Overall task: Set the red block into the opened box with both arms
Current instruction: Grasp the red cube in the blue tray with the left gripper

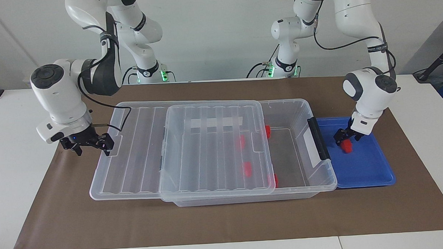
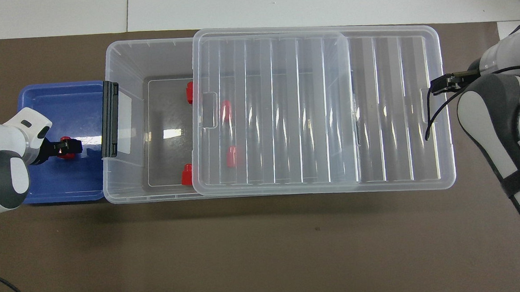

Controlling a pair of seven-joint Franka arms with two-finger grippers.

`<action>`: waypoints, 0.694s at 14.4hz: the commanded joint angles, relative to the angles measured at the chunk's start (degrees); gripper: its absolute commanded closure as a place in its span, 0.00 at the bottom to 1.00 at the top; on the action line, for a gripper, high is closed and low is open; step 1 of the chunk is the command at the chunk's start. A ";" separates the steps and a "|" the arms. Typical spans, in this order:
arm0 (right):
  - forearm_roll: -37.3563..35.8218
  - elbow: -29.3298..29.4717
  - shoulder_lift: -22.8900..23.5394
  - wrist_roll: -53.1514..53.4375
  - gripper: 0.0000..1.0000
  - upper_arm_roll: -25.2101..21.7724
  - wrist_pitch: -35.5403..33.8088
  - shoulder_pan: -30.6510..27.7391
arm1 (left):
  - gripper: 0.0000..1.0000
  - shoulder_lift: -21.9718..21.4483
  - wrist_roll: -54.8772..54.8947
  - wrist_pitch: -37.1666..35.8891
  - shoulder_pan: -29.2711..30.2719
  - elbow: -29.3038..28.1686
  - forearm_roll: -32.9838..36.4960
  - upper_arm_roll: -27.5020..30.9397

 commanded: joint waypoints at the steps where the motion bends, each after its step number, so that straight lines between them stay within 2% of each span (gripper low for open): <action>1: -1.54 -0.11 -2.27 -0.89 0.00 0.47 -2.11 -0.32 | 0.19 0.09 0.93 1.17 -0.34 0.04 -0.66 0.02; 3: -1.27 2.16 -3.68 -0.81 0.00 0.82 -5.88 -0.14 | 0.76 0.09 0.93 0.38 0.01 0.30 -0.66 0.11; 4: -0.66 3.31 -4.73 -0.81 0.00 0.91 -7.99 -0.14 | 0.99 0.09 0.93 0.20 0.01 0.39 -0.66 0.11; 7: 1.88 4.02 -10.44 -0.72 0.00 1.00 -11.95 0.03 | 1.00 0.18 0.75 -2.51 -0.60 2.05 -0.66 0.02; 10: 2.33 6.30 -13.96 -0.37 0.00 0.91 -19.58 -0.05 | 1.00 0.18 0.22 -14.44 -1.83 10.03 -0.75 0.02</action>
